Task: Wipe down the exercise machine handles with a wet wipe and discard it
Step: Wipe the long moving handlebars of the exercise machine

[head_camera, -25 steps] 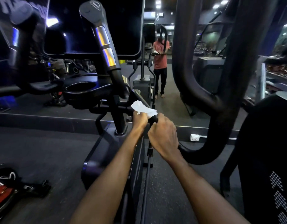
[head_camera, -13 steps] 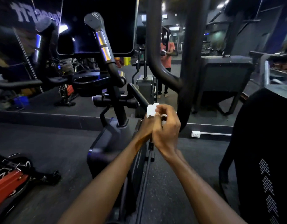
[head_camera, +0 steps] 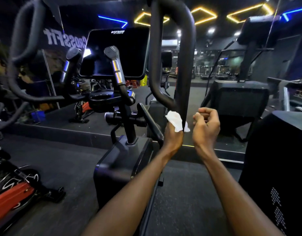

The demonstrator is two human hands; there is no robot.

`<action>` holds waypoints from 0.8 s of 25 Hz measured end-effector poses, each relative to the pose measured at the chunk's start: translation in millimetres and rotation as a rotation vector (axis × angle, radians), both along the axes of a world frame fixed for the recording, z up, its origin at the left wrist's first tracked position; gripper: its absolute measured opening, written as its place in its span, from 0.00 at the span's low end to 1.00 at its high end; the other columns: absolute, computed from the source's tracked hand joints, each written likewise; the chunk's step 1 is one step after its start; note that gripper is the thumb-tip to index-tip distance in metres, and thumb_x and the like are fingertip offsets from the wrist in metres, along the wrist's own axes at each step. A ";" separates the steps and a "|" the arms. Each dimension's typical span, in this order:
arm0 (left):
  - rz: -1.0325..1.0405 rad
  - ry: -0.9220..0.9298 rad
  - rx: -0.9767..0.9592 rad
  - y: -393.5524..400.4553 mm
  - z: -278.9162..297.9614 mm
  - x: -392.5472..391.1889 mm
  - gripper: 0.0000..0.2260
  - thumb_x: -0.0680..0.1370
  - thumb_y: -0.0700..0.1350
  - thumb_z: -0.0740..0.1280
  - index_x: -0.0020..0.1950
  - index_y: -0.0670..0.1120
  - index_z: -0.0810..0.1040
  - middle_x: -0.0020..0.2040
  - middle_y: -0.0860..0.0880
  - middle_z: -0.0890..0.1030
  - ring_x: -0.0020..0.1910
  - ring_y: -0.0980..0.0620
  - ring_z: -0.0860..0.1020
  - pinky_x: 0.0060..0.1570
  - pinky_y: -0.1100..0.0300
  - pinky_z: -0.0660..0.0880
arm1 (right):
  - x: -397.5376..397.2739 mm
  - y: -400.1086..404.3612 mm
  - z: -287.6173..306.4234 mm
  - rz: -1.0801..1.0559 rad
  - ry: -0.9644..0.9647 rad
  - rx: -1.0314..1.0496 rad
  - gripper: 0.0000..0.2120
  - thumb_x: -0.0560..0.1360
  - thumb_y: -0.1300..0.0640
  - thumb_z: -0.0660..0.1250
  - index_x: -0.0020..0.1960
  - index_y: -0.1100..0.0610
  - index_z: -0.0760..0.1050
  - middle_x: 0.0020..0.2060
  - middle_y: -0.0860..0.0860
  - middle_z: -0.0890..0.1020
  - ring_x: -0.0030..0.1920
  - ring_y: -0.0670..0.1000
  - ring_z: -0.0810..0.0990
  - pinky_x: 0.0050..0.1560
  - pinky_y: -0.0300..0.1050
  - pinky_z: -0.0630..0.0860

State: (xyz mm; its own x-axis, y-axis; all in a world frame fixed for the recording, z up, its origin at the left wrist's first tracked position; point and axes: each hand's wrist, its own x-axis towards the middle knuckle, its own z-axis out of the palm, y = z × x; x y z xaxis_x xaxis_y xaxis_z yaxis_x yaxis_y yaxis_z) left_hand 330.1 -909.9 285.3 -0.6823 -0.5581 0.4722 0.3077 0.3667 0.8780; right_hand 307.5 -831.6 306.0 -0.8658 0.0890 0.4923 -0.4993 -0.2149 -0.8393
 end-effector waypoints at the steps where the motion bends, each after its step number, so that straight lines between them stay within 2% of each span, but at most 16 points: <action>1: 0.026 -0.029 -0.020 1.9 2.1 -0.1 0.13 0.76 0.48 0.60 0.47 0.37 0.73 0.43 0.39 0.79 0.42 0.46 0.77 0.48 0.43 0.76 | -0.5 0.7 -1.3 0.020 -0.013 0.051 0.09 0.75 0.62 0.65 0.45 0.48 0.74 0.40 0.52 0.82 0.40 0.51 0.81 0.43 0.50 0.77; 4: 0.091 -0.055 0.146 4.7 23.3 -6.4 0.15 0.79 0.51 0.55 0.48 0.40 0.72 0.45 0.39 0.81 0.45 0.39 0.80 0.49 0.44 0.77 | -1.6 -0.8 -1.0 0.038 -0.050 0.139 0.08 0.75 0.60 0.65 0.45 0.47 0.75 0.43 0.52 0.83 0.46 0.54 0.83 0.52 0.59 0.80; 6: 0.113 -0.050 0.192 4.0 29.7 -8.9 0.12 0.81 0.46 0.56 0.52 0.40 0.75 0.50 0.37 0.81 0.51 0.37 0.80 0.52 0.46 0.76 | -2.6 -2.7 4.0 0.046 -0.072 0.127 0.08 0.75 0.61 0.65 0.44 0.47 0.75 0.41 0.52 0.83 0.46 0.55 0.83 0.54 0.62 0.79; 8: 0.197 -0.111 0.122 -1.7 25.5 -3.1 0.12 0.82 0.40 0.58 0.55 0.36 0.78 0.54 0.35 0.82 0.56 0.36 0.79 0.54 0.47 0.75 | -3.5 -3.8 10.0 0.070 -0.088 0.105 0.08 0.75 0.61 0.65 0.43 0.48 0.75 0.39 0.52 0.83 0.46 0.57 0.83 0.55 0.63 0.78; 10: 0.340 -0.139 -0.047 -7.2 20.4 10.0 0.11 0.81 0.41 0.60 0.52 0.36 0.80 0.51 0.34 0.83 0.53 0.35 0.79 0.49 0.47 0.74 | -5.3 -4.5 16.6 0.072 -0.107 0.089 0.08 0.75 0.62 0.65 0.43 0.49 0.75 0.38 0.52 0.83 0.43 0.56 0.82 0.55 0.63 0.78; 12: 0.486 0.035 -0.132 -8.1 26.1 25.0 0.09 0.80 0.40 0.61 0.49 0.37 0.80 0.46 0.36 0.83 0.48 0.36 0.80 0.45 0.49 0.74 | -9.1 -4.2 24.6 0.068 -0.114 0.059 0.08 0.75 0.62 0.65 0.43 0.49 0.76 0.37 0.51 0.83 0.41 0.52 0.80 0.52 0.59 0.78; 14: 0.562 0.276 -0.235 -8.1 42.2 30.3 0.08 0.78 0.38 0.62 0.53 0.38 0.79 0.47 0.40 0.81 0.49 0.41 0.79 0.49 0.53 0.72 | -12.8 -5.8 36.3 0.073 -0.104 0.026 0.07 0.75 0.61 0.65 0.43 0.49 0.76 0.37 0.51 0.83 0.40 0.51 0.80 0.47 0.55 0.77; 15: 0.563 0.333 -0.346 -7.5 52.5 29.3 0.10 0.78 0.38 0.62 0.56 0.37 0.78 0.49 0.40 0.80 0.50 0.43 0.77 0.50 0.56 0.71 | -14.4 -7.7 42.9 0.076 -0.102 0.009 0.07 0.75 0.61 0.65 0.43 0.49 0.76 0.37 0.52 0.83 0.40 0.52 0.80 0.46 0.53 0.76; 16: 0.527 0.327 -0.457 -7.3 63.2 24.8 0.12 0.78 0.38 0.61 0.58 0.36 0.77 0.50 0.40 0.79 0.51 0.43 0.75 0.52 0.57 0.69 | -14.9 -10.0 49.6 0.078 -0.103 -0.010 0.07 0.74 0.61 0.64 0.43 0.50 0.76 0.37 0.52 0.82 0.39 0.52 0.79 0.45 0.52 0.75; 17: 0.473 0.246 -0.550 -5.9 72.8 18.0 0.13 0.78 0.38 0.60 0.60 0.36 0.76 0.53 0.39 0.79 0.53 0.42 0.75 0.54 0.57 0.67 | -14.9 -12.0 55.3 0.077 -0.103 -0.028 0.07 0.74 0.61 0.64 0.42 0.50 0.76 0.36 0.52 0.82 0.39 0.53 0.79 0.44 0.52 0.75; 19: 0.438 -0.019 -0.680 -0.8 81.2 4.1 0.16 0.80 0.41 0.60 0.66 0.37 0.72 0.60 0.39 0.77 0.60 0.41 0.72 0.60 0.56 0.65 | -15.2 -14.7 60.3 0.053 -0.100 -0.046 0.06 0.72 0.60 0.65 0.42 0.50 0.76 0.36 0.51 0.82 0.39 0.51 0.79 0.43 0.51 0.75; 20: 0.437 -0.109 -0.684 2.0 80.6 -2.3 0.17 0.80 0.42 0.60 0.68 0.38 0.70 0.64 0.39 0.75 0.63 0.41 0.71 0.63 0.55 0.63 | -15.4 -15.0 60.7 0.041 -0.098 -0.046 0.06 0.71 0.60 0.65 0.41 0.50 0.77 0.36 0.51 0.81 0.38 0.50 0.78 0.42 0.49 0.75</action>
State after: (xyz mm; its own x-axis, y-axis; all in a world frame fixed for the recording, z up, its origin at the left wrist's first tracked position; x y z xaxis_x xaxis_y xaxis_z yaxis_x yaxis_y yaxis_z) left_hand 327.8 -907.9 365.9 -0.5316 -0.3970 0.7482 -0.0612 0.8991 0.4335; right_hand 292.0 -846.7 366.7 -0.9130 0.0728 0.4015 -0.4054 -0.2730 -0.8724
